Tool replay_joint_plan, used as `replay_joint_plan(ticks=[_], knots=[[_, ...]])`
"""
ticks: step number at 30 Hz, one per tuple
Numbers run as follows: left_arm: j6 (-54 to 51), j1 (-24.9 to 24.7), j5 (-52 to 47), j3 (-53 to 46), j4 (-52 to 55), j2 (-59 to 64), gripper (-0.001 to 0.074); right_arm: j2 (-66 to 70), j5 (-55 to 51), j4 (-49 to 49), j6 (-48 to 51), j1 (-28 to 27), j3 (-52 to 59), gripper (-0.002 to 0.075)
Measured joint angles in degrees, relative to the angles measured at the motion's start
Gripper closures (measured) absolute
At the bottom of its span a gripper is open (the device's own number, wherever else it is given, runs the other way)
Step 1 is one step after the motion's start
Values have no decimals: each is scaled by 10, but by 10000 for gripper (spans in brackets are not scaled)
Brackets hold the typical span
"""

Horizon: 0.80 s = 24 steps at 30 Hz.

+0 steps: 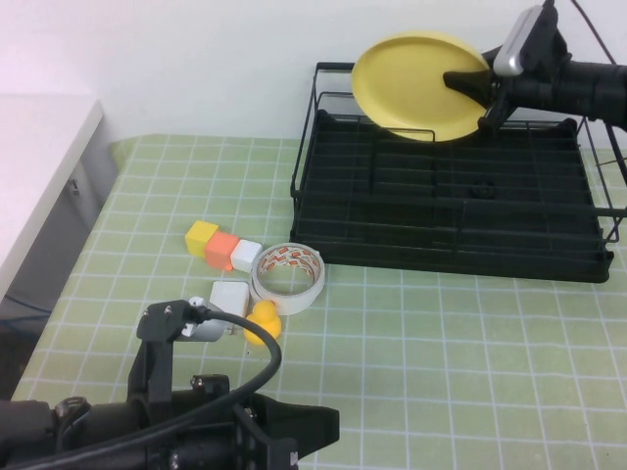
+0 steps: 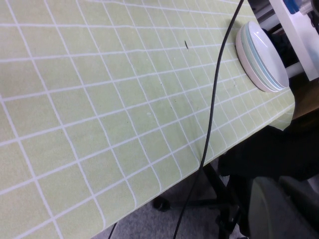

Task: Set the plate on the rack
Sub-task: Place the plate on the rack

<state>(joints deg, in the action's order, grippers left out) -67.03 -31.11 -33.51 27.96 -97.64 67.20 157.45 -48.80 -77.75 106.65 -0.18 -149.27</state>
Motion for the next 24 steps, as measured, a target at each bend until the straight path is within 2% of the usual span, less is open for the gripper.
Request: replay_joint_plan(ticks=[16,21,24], knots=[[0,0,1,0,0,0,736,1,8,14,6,10,0,566],[0,0,1,0,0,0,736,1,9,14,-16,17,0,403],[0,0,1,0,0,0,736,1,35,12,-38,22,0,345]])
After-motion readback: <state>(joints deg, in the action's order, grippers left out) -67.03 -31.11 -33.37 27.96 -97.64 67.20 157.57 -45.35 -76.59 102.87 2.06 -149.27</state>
